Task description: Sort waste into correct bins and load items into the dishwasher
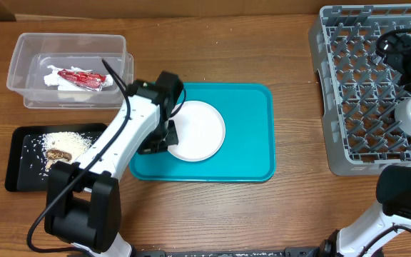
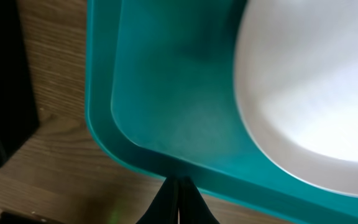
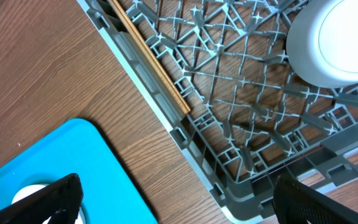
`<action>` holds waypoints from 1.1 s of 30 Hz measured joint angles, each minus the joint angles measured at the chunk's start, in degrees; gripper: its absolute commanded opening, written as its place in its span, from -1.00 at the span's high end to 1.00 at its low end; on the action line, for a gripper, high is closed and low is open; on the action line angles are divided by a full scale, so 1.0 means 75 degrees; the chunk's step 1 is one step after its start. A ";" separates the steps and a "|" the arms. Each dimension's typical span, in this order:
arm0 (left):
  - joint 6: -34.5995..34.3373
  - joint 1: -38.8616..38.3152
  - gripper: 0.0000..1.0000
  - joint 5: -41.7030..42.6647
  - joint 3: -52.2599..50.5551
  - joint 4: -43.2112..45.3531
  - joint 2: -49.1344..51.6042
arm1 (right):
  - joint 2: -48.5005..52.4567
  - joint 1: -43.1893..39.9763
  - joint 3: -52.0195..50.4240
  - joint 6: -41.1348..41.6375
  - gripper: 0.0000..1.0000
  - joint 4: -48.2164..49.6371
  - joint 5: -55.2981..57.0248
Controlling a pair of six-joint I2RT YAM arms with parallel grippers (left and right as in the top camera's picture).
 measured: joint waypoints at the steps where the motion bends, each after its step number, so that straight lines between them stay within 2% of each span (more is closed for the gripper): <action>1: -0.0009 0.0096 0.92 0.0061 -0.0239 0.0181 0.0006 | 0.0000 0.0003 0.0000 0.0003 -1.00 0.0000 0.0003; 7: -0.0015 0.0632 0.91 0.0198 -0.1276 0.0918 0.0006 | 0.0000 0.0003 0.0000 0.0003 -1.00 -0.0006 0.0003; 12: -0.0015 0.0624 0.92 0.0434 -0.2247 0.1918 0.0006 | 0.0000 0.0003 -0.0003 0.0000 -1.00 0.0000 0.0006; 17: -0.0015 0.0624 0.92 0.0510 -0.2626 0.2305 -0.0187 | 0.0000 0.0003 -0.0003 0.0003 -1.00 0.0003 0.0006; 27: -0.0015 0.0624 0.91 0.0851 -0.2742 0.2253 -0.0280 | 0.0000 0.0003 -0.0003 0.0003 -1.00 -0.0006 0.0003; 33: -0.0251 0.0624 0.92 0.1332 -0.2836 0.1833 -0.0271 | 0.0000 0.0003 -0.0003 0.0003 -1.00 -0.0003 0.0003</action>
